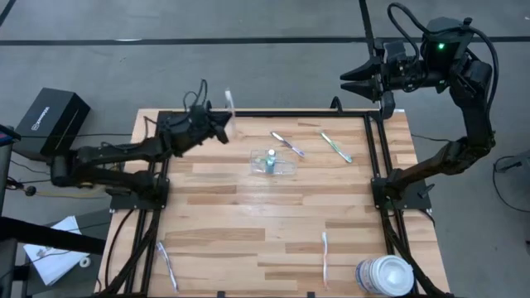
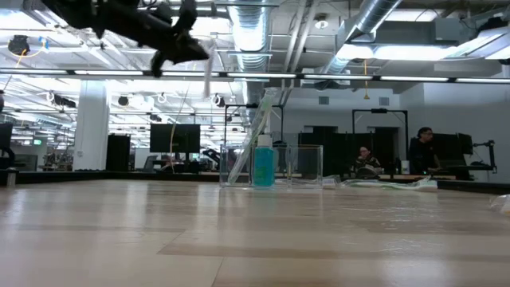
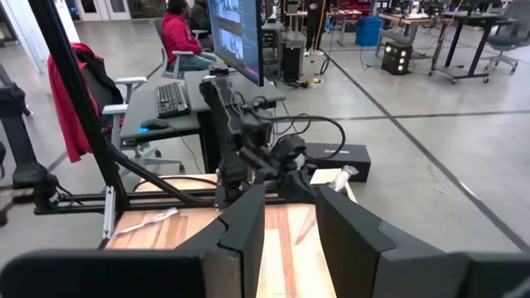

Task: Pick & Place toothbrushing station
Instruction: Put the top orange toothbrush into the transparent organizer

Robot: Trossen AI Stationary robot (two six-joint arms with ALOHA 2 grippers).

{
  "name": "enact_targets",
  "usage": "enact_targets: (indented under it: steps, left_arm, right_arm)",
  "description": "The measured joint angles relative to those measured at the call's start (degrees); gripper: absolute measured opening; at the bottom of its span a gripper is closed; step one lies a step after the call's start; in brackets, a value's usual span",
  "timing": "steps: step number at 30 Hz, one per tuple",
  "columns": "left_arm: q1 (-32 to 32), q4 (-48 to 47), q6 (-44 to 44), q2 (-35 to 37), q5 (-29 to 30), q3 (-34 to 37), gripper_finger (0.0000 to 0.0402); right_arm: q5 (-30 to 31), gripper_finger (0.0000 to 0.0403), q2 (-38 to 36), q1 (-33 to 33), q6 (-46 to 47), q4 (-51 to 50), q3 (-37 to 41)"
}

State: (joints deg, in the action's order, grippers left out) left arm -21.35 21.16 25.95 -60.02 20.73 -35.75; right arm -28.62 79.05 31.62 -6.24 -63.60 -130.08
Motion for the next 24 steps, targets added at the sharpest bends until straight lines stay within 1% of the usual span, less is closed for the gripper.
enact_targets:
  steps: [5,9,13,16,20,24]
  left_arm:
    - [5.2,16.1,-3.3,-8.8,3.3,0.0,0.0]
    - [7.5,23.0,-6.0,-15.5,3.9,0.0,0.0]
    - [9.8,26.3,-9.6,-20.9,3.9,0.0,0.0]
    - [11.6,29.1,-13.4,-23.6,3.9,0.0,0.0]
    - [13.3,30.4,-17.8,-25.9,4.6,0.0,0.0]
    - [13.5,30.6,-21.2,-27.3,4.8,0.0,0.0]
  right_arm:
    - [0.1,0.0103,0.0,0.0,2.2,0.0,0.0]
    - [0.1,0.0103,0.0,0.0,3.1,-0.3,0.0]
    - [0.1,0.0103,0.0,0.0,2.2,-1.0,0.0]
    - [0.1,0.0103,0.0,0.0,-0.5,-2.6,0.0]
    - [0.1,0.0103,0.0,0.0,-3.8,-5.4,0.0]
    - [0.1,0.0103,0.0,0.0,-6.0,-7.0,0.0]
